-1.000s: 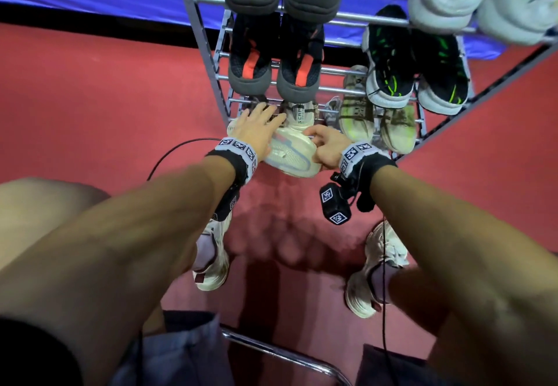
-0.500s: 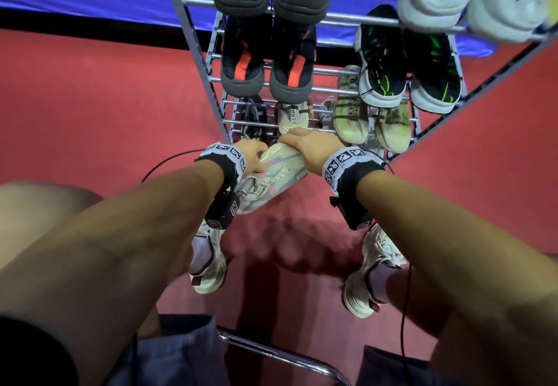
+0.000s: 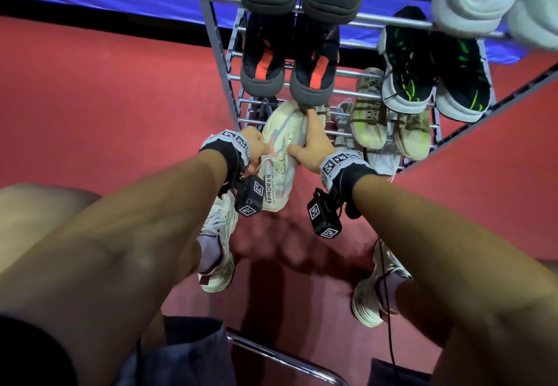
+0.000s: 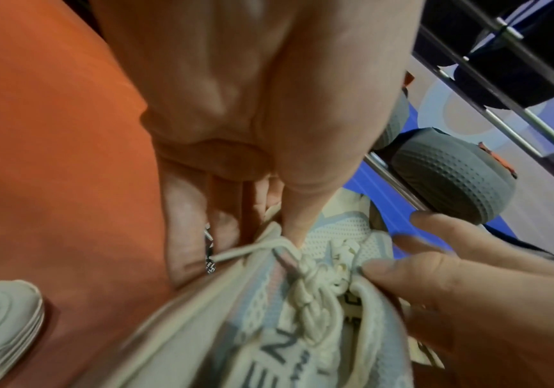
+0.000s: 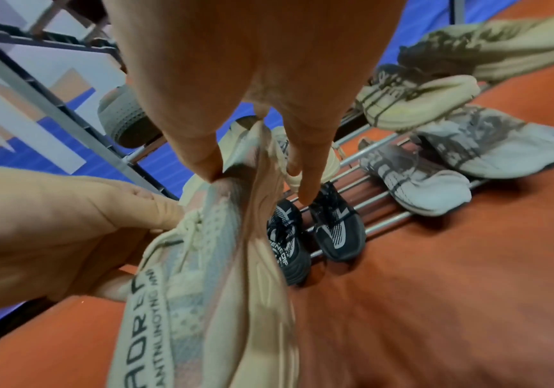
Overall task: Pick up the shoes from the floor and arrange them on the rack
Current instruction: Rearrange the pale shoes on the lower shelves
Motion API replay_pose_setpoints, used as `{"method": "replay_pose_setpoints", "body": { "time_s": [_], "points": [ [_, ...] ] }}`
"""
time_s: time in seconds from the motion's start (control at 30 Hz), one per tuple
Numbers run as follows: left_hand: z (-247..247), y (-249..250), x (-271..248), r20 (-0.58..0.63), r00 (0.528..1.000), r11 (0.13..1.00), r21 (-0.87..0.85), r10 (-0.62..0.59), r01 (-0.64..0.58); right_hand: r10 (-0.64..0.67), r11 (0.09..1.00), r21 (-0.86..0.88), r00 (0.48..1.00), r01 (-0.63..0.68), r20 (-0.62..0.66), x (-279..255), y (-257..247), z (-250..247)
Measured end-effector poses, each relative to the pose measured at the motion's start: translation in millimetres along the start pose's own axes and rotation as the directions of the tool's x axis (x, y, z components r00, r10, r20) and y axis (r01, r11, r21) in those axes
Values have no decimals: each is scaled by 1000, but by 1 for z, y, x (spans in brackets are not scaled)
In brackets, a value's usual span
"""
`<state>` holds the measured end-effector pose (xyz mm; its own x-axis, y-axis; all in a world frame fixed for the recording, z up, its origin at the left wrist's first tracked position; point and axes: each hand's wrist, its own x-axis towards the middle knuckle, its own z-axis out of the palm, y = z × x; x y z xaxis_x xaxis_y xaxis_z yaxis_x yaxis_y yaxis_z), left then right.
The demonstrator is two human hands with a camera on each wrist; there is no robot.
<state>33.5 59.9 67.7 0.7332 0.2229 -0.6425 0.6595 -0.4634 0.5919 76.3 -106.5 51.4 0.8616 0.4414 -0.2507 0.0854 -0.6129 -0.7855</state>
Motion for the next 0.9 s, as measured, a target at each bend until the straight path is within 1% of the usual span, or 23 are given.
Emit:
{"method": "replay_pose_setpoints", "body": {
  "time_s": [0.07, 0.1, 0.13, 0.17, 0.2, 0.23, 0.3, 0.37, 0.43, 0.53, 0.57, 0.67, 0.77, 0.83, 0.9],
  "points": [
    [-4, -1, 4, -6, 999, 998, -53, -42, 42, 56, 996, 66, 998, -53, -36, 4, 2, 5],
    [-7, -1, 6, -9, 998, 995, -76, -63, 62, 115, 986, 124, 993, -112, -18, 4, 2, 7],
    [-10, -1, 9, -12, 997, 992, -97, -79, 78, 169, 967, 191, 985, -171, 24, 6, 6, 9],
    [-13, 0, 9, -22, 996, 990, -111, -92, 89, 237, 937, 237, 966, -255, 102, 4, 4, 9],
    [-15, 1, 11, -27, 995, 987, -129, -101, 96, 269, 913, 266, 947, -308, 174, 7, 7, 12],
    [-17, 1, 14, -32, 994, 983, -154, -105, 99, 306, 893, 272, 928, -357, 215, 9, 7, 14],
    [-17, 0, 18, -30, 996, 974, -212, -89, 81, 337, 863, 311, 912, -398, 234, 12, 2, 15],
    [-16, -6, 27, -65, 997, 981, -194, -42, 28, 343, 851, 339, 913, -401, 220, 21, 0, 17],
    [-15, -9, 35, -106, 994, 992, -127, 13, -27, 349, 859, 321, 915, -399, 203, 31, -3, 17],
    [-15, -9, 38, -153, 985, 996, -31, 77, -82, 362, 841, 356, 913, -406, 187, 43, -6, 21],
    [-15, -11, 39, -146, 986, 997, 4, 80, -80, 367, 837, 365, 913, -408, 179, 45, -9, 21],
    [-14, -13, 34, -116, 983, 987, 94, 140, -130, 366, 843, 358, 916, -401, 163, 56, -13, 22],
    [-11, -15, 36, -92, 981, 975, 160, 168, -152, 398, 824, 372, 904, -426, 154, 68, -16, 20],
    [-6, -14, 38, -102, 975, 965, 194, 198, -176, 420, 804, 395, 895, -444, 151, 73, -18, 17],
    [0, -8, 40, -144, 964, 954, 232, 225, -188, 418, 783, 435, 894, -445, 162, 78, -19, 14]
  ]
}}
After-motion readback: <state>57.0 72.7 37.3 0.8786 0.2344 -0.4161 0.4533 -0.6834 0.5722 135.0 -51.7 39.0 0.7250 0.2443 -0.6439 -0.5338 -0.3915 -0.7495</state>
